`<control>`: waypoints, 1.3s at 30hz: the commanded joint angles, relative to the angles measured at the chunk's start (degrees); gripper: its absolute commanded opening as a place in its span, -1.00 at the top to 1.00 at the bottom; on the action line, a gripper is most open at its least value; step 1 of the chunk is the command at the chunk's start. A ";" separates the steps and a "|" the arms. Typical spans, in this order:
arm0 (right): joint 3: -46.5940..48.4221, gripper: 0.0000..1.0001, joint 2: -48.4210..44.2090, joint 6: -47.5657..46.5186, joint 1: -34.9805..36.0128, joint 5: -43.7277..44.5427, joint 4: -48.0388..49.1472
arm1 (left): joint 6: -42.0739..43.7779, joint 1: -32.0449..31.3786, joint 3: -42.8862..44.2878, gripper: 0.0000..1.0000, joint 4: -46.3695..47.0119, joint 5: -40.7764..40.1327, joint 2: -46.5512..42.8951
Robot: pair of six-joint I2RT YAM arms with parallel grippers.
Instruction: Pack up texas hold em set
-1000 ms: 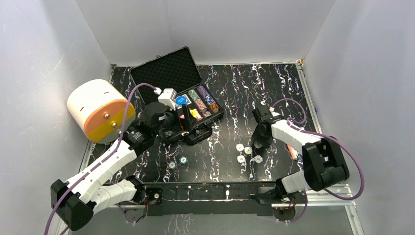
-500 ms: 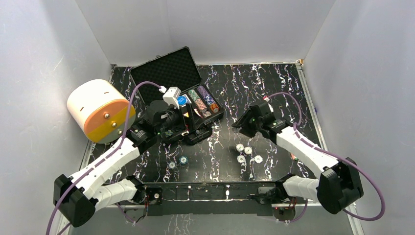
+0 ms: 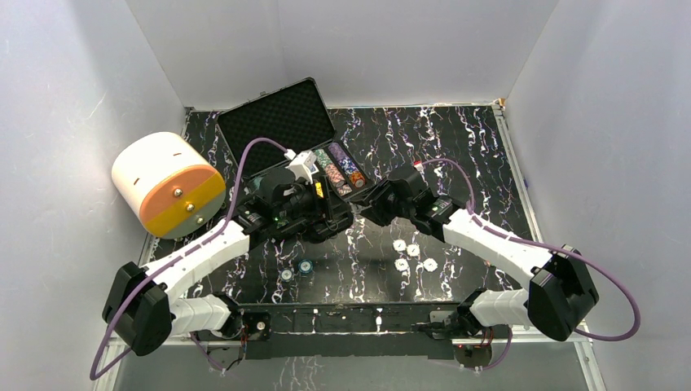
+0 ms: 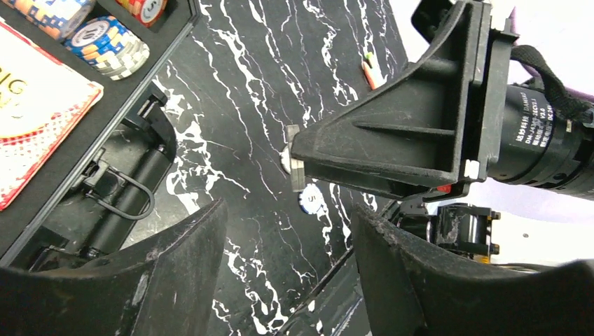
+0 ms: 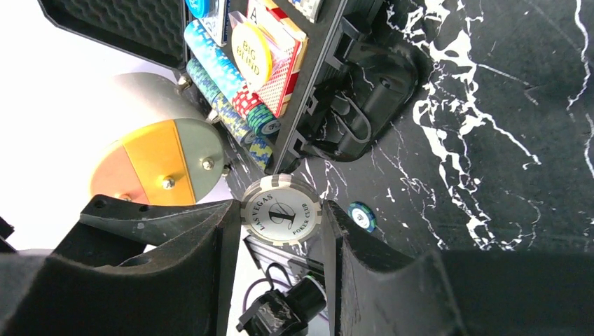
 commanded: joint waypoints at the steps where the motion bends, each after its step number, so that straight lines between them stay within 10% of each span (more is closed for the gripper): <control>1: 2.83 0.26 0.60 5.47 1.02 -0.81 4.65 | -3.62 -0.03 -2.87 -0.23 8.73 2.87 -1.03; 26: 3.33 0.07 0.90 6.35 1.87 -2.52 6.62 | -0.34 -0.30 -1.91 1.00 14.47 1.59 3.66; 31: 6.63 -0.55 0.06 -4.99 0.57 4.35 0.46 | 9.97 -0.26 1.65 1.00 7.14 -0.94 3.70; 39: 4.41 -0.60 -5.95 -17.40 -9.91 7.72 -7.79 | 36.92 -0.31 12.93 1.00 -10.21 1.20 8.80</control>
